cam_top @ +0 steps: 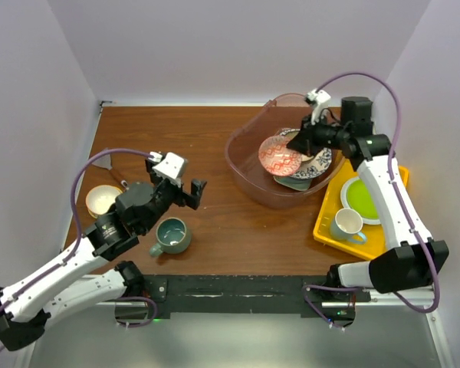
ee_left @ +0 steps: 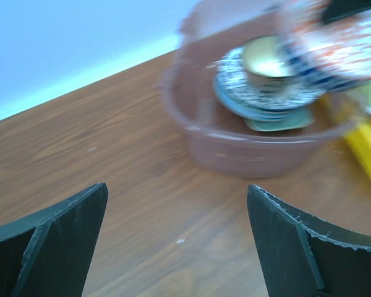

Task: Place the mixed dishes into the plastic bin
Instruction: Place the bowl in the plastic bin.

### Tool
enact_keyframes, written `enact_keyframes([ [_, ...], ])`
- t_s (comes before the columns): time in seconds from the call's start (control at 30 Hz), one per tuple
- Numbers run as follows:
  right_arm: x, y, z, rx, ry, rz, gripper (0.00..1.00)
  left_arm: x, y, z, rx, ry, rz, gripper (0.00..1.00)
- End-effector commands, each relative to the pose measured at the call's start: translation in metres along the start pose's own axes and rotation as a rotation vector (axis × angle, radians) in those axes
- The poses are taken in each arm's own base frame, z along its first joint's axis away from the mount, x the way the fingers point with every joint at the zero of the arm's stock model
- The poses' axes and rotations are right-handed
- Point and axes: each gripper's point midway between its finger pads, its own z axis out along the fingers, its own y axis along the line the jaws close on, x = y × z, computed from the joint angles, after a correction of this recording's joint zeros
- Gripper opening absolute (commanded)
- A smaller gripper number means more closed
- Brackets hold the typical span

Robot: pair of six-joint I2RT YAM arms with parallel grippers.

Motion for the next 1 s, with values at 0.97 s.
enact_keyframes([
  [0.97, -0.010, -0.161, 0.003, 0.269, -0.089, 0.124, 0.00, 0.077, 0.079, 0.002, -0.285, 0.149, 0.074, 1.00],
])
